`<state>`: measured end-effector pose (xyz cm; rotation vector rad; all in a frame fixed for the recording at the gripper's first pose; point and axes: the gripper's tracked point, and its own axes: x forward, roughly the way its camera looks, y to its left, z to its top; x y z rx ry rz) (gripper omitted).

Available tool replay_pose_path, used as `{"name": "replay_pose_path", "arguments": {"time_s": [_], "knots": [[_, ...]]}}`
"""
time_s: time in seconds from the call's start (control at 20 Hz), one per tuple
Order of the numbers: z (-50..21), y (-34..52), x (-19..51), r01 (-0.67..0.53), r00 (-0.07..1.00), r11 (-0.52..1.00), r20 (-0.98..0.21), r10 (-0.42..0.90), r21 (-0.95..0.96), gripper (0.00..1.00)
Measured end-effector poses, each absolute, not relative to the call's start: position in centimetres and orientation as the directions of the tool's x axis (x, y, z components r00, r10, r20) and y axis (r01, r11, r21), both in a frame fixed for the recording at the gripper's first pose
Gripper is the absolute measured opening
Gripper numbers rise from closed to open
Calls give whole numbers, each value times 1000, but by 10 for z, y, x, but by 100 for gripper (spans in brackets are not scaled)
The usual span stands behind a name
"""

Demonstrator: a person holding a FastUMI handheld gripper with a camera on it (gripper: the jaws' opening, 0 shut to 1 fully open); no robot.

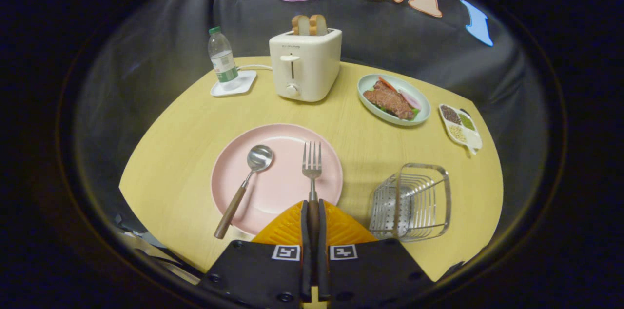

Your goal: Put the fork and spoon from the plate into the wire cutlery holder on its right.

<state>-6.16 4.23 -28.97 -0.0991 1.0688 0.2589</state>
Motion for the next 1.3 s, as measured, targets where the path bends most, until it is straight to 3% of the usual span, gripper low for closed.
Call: {"name": "replay_pose_path", "arguments": {"time_s": [0.85, 1.3], "knots": [[-227, -67, -63, -315, 364, 945, -907, 211, 93, 8], [-241, -102, -79, -424, 220, 897, -947, 236, 125, 8]]}}
